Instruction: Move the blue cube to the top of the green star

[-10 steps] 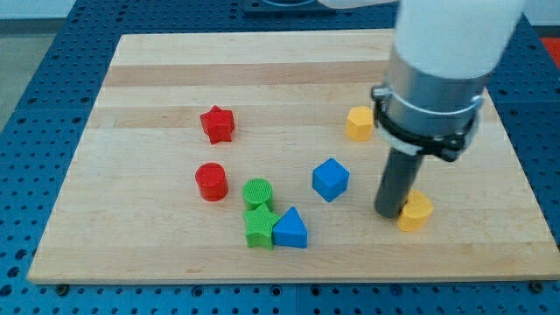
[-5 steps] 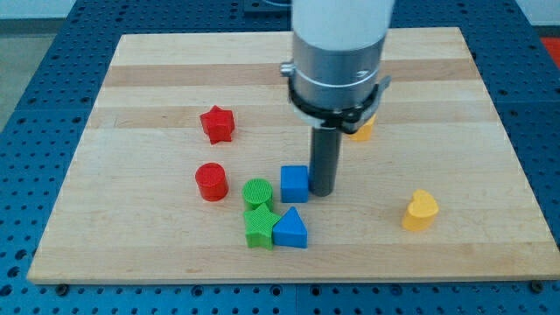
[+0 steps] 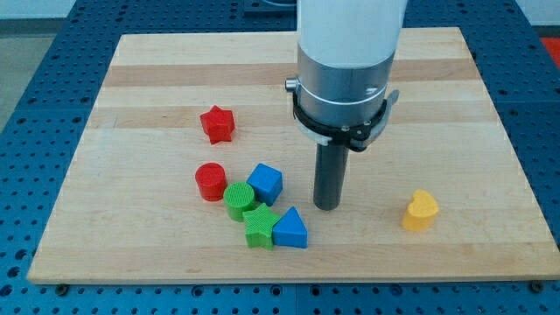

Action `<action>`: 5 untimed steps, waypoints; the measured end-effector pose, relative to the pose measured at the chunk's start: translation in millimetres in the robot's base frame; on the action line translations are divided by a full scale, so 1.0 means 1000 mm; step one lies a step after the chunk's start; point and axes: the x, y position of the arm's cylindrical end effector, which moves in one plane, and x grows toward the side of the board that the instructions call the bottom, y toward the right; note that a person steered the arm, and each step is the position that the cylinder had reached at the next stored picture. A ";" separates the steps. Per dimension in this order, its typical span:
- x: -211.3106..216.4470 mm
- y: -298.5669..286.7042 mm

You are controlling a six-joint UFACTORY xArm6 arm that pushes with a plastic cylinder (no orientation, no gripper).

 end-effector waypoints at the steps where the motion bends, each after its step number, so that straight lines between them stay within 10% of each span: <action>1: 0.004 0.000; 5: -0.097 -0.059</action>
